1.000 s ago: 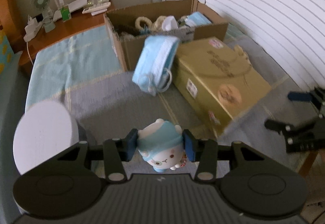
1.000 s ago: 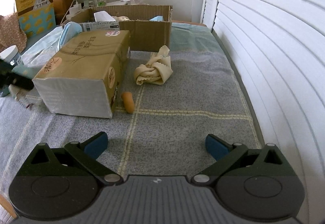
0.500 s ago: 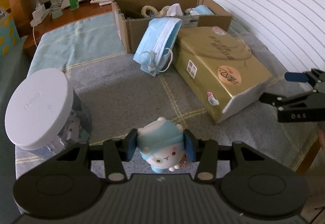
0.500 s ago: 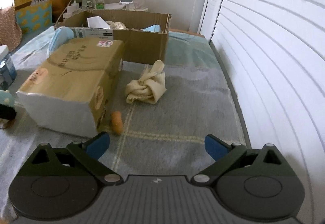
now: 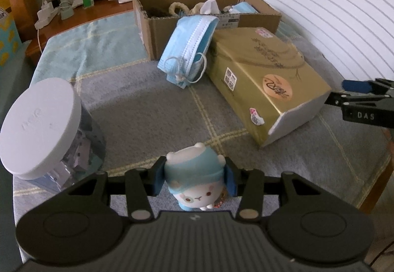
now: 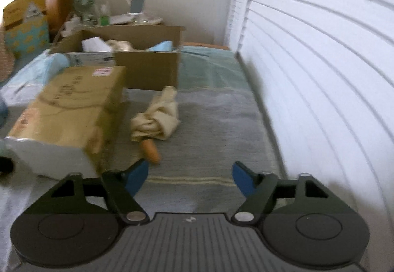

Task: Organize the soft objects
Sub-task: 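Grasp the small orange piece with the right tool while the left tool holds the plush toy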

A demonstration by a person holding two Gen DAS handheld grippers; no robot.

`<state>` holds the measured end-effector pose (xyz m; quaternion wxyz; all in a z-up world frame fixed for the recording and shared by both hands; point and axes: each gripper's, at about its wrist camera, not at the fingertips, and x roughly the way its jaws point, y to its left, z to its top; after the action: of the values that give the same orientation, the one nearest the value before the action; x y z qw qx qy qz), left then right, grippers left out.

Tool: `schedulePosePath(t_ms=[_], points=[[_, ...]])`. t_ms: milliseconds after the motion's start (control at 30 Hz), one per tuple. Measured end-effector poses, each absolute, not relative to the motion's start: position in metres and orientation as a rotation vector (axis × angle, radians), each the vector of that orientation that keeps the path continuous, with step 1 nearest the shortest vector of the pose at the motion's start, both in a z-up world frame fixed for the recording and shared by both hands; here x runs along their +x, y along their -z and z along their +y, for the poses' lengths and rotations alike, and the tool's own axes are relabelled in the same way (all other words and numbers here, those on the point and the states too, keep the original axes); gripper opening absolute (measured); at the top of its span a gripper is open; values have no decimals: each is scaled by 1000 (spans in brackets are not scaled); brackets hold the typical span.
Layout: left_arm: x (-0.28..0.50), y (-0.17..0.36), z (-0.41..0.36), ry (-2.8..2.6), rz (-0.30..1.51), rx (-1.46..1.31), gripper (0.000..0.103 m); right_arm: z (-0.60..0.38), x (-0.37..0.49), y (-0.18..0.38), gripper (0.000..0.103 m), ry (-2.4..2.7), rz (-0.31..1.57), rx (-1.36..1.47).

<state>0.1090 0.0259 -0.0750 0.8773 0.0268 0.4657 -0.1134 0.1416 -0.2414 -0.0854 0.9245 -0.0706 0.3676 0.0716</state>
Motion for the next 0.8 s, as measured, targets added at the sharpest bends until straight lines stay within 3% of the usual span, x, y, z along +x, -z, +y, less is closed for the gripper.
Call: schedulePosePath(t_ms=[200, 300, 400, 500, 567, 667, 800], points=[[109, 76, 26, 234, 969, 58, 47, -229, 142, 88, 51, -215, 755, -154], [110, 76, 26, 234, 968, 62, 47, -228, 148, 89, 48, -216, 752, -150], [110, 76, 26, 235, 967, 61, 49, -226, 153, 87, 38, -233, 740, -149], [110, 77, 27, 227, 968, 63, 59, -221, 155, 89, 27, -264, 741, -163], [109, 78, 27, 225, 965, 68, 59, -218, 155, 90, 26, -272, 744, -177], [108, 78, 27, 222, 960, 71, 59, -216, 155, 90, 15, -264, 745, -190], [105, 77, 28, 217, 961, 65, 58, -217, 153, 87, 15, -249, 741, -188]])
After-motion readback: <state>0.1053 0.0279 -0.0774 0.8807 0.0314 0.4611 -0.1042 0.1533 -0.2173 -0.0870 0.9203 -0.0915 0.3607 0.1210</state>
